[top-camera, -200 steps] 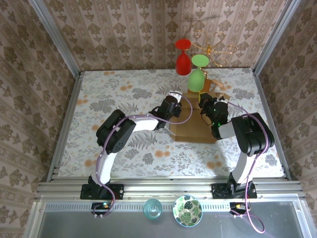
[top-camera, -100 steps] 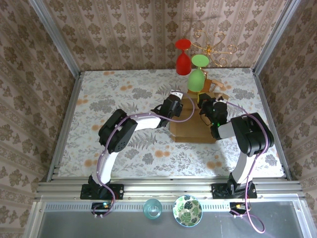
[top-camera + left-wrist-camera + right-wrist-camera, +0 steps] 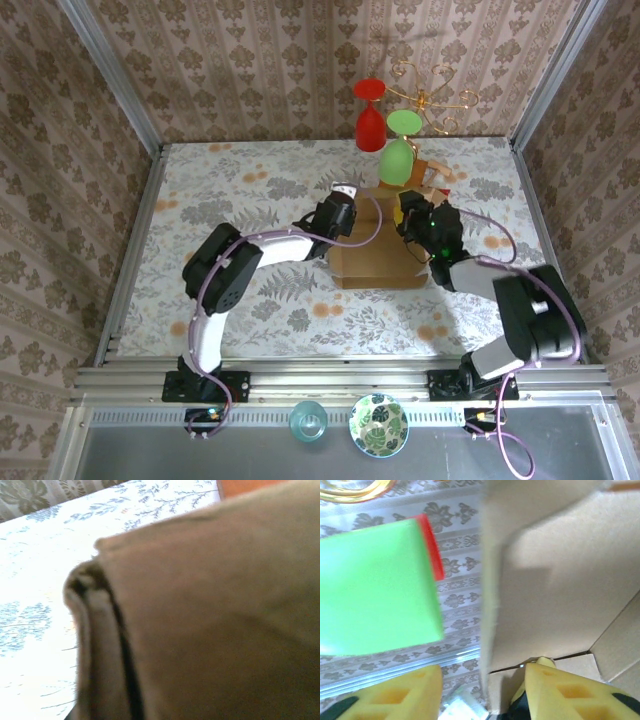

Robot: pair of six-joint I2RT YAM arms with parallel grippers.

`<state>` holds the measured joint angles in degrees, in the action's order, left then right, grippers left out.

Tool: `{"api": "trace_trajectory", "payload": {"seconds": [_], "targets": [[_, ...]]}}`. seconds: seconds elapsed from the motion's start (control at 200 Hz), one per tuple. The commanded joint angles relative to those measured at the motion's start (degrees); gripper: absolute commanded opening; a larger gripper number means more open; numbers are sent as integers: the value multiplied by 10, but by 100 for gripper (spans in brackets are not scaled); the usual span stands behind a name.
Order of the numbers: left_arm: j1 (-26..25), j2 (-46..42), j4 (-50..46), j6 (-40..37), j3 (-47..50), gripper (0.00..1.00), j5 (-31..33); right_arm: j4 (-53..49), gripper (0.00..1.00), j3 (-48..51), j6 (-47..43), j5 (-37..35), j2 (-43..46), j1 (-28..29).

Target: Fold the paper box

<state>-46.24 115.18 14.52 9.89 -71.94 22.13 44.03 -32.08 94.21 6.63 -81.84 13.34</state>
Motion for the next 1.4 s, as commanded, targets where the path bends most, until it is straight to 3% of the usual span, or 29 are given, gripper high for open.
{"api": "trace_trajectory", "payload": {"seconds": [0.0, 0.19, 0.425, 0.62, 0.705, 0.995, 1.08, 1.19, 1.395], "targets": [[9, -51, -15, -20, 30, 0, 1, -184, 56, -7, -64, -32, 108, -4], [21, -92, -12, -24, 73, 0, -16, -295, 56, -3, -98, -33, 210, -26], [31, -164, -38, -34, 130, 0, -29, -360, 51, -44, -155, -7, 229, -53], [72, -236, -74, -28, 164, 0, -61, -409, 49, -119, -214, 34, 180, -42], [101, -261, -101, -23, 168, 0, -103, -414, 49, -152, -226, 46, 151, -31], [198, -373, -173, -2, 207, 0, -184, -403, 49, -221, -253, 2, 92, 70], [249, -396, -203, 23, 205, 0, -209, -388, 48, -222, -244, 5, 72, 91], [294, -403, -268, 67, 176, 0, -238, -368, 42, -226, -237, 10, 35, 112], [321, -399, -360, 104, 119, 0, -259, -327, 26, -260, -198, 11, -71, 121]]}}
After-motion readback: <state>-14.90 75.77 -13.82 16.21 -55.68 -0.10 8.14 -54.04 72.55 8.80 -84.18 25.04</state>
